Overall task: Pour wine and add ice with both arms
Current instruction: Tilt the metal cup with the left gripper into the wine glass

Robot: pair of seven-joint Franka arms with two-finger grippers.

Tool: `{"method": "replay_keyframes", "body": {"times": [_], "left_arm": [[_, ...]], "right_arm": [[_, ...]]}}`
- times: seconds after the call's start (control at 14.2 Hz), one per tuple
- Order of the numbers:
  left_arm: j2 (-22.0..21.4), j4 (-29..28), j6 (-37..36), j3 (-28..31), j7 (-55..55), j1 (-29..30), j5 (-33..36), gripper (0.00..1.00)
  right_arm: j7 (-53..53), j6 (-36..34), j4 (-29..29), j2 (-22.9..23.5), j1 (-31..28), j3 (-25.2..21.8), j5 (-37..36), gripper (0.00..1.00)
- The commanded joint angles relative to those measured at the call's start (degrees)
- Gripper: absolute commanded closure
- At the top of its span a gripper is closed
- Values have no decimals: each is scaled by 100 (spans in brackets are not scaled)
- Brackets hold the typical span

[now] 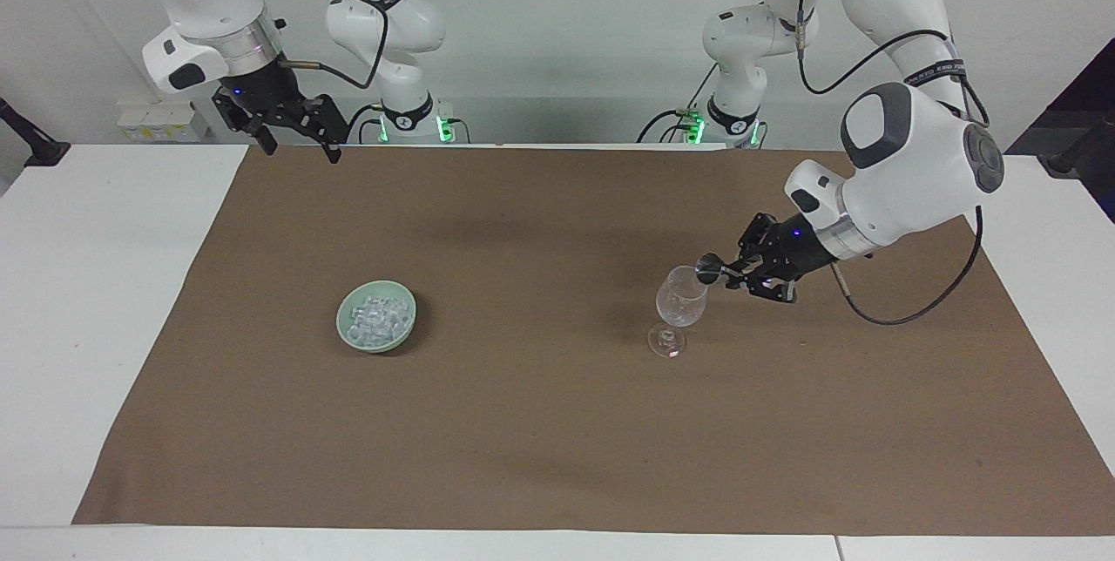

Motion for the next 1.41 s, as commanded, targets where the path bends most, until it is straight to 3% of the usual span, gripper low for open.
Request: {"method": "replay_keyframes", "body": {"times": [0.0,1.34], "left_arm": [[-98,44,-6,103,-229,-176,390,100],[-116,281,-23,103,-888,-800,2165,100]], "right_arm": [[-106,36,-48,-68,-110,53,100,0],[-106,45,-48,-68,-110,53,109,0]]}}
